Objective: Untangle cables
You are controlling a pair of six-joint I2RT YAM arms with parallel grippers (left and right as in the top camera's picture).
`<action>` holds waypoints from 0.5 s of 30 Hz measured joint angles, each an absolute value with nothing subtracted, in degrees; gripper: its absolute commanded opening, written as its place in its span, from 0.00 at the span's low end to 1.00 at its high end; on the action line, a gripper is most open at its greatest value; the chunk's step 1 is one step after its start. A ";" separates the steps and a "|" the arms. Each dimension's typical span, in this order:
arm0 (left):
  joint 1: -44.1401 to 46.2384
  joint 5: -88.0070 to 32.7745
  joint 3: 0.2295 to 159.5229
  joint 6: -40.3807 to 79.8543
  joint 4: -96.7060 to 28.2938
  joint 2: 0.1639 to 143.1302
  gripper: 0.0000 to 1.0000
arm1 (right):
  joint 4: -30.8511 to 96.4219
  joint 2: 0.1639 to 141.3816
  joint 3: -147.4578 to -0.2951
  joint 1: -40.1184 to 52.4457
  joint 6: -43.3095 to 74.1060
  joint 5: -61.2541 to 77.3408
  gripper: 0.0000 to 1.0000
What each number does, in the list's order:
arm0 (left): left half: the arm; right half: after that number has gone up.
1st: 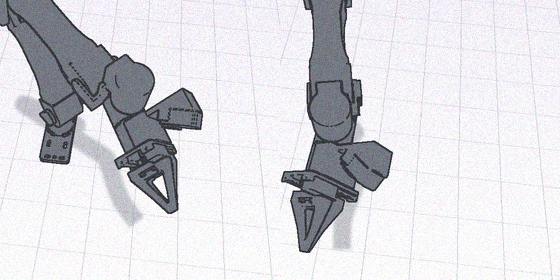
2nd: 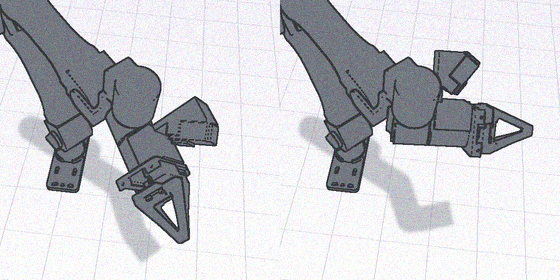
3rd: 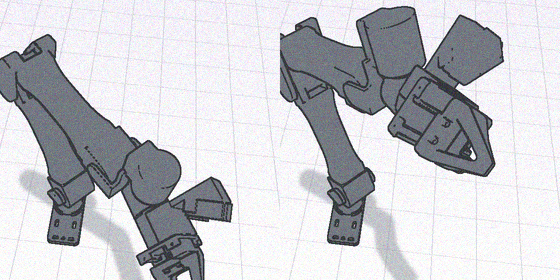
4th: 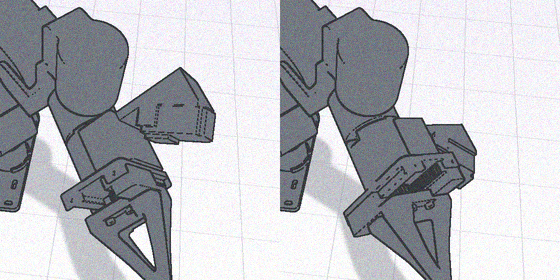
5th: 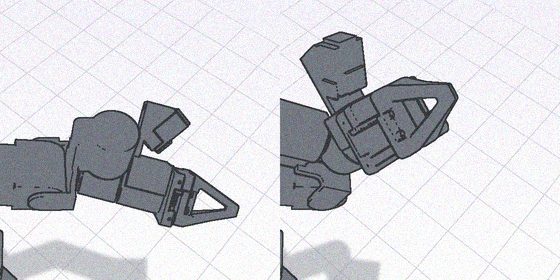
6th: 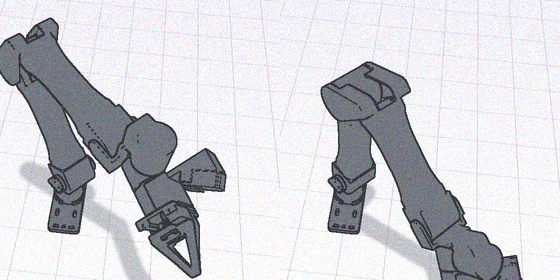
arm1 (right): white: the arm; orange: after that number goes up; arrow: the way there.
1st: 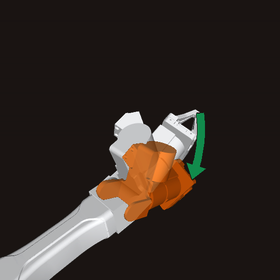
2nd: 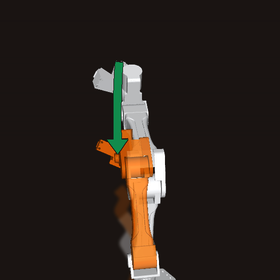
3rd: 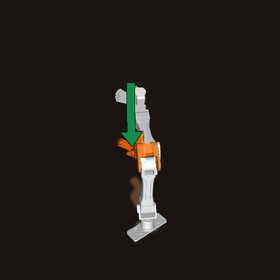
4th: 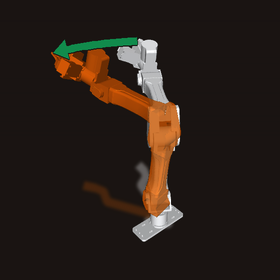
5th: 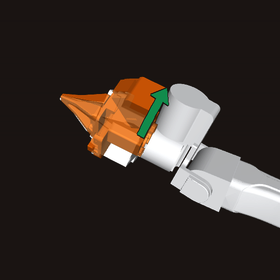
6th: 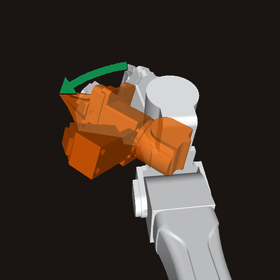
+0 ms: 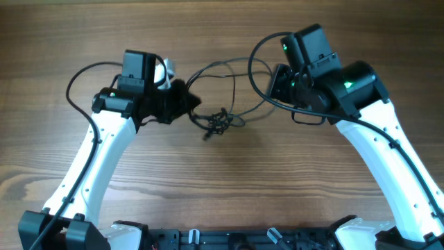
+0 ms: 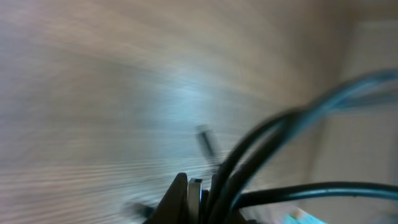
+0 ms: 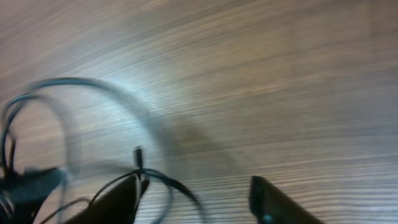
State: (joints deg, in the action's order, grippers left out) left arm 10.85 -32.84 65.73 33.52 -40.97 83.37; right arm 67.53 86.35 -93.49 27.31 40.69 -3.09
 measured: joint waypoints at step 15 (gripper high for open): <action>10.79 -46.65 65.73 41.34 -29.34 83.37 0.04 | 63.31 86.24 -93.49 27.44 29.43 25.74 0.93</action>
State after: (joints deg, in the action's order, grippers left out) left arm 10.79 -46.65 65.73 41.34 -29.34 83.37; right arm 63.31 86.24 -93.49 27.44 29.43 25.74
